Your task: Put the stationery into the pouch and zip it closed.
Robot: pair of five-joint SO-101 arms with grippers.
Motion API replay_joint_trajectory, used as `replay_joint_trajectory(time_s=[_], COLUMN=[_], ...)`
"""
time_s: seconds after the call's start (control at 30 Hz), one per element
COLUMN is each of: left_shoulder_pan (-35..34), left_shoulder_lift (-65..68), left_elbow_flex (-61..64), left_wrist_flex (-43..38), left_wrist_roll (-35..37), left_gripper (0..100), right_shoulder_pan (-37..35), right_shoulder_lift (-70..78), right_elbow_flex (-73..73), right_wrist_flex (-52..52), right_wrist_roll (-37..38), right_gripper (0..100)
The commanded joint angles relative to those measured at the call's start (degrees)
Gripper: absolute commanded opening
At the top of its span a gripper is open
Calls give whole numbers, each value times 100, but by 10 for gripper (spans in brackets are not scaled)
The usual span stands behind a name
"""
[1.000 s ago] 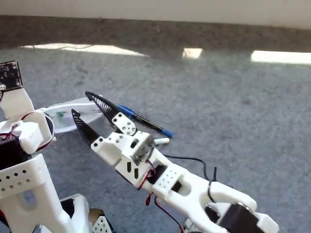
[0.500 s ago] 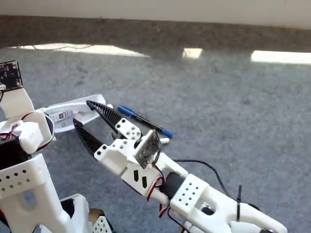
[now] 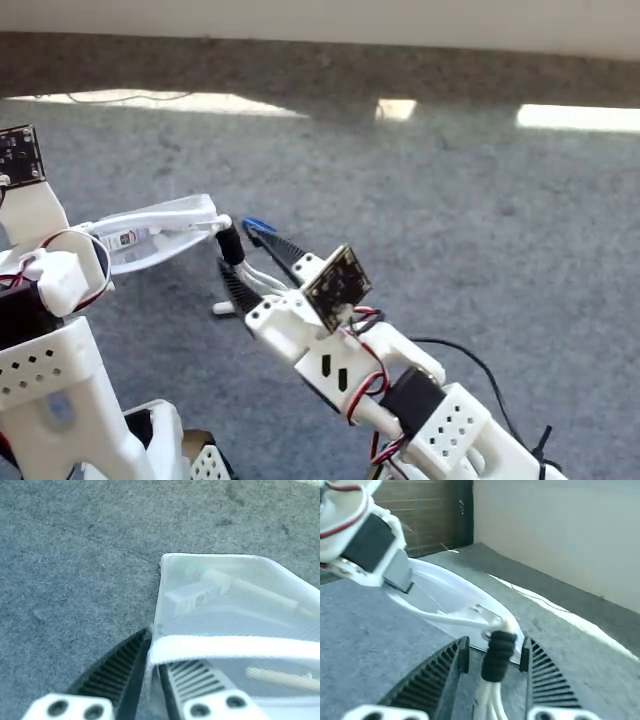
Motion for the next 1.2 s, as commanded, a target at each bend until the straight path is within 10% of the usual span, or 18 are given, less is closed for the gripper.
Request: replay_joint_trajectory(time_s=[0.0, 0.5, 1.17], left_shoulder_pan=[-145, -1631, -1851], left_shoulder_lift=[4, 4, 4], left_elbow_flex=[13, -40, 13], left_wrist_flex=[-88, -387, -457], left_wrist_roll=[26, 44, 53], left_gripper=[7, 7, 7], right_shoulder_pan=[426, 936, -13], right_shoulder_lift=[-189, -40, 4189], right_elbow_flex=[-75, -84, -1218], right_wrist_flex=[400, 725, 734], right_wrist_roll=[-53, -18, 949], right_gripper=[159, 159, 163])
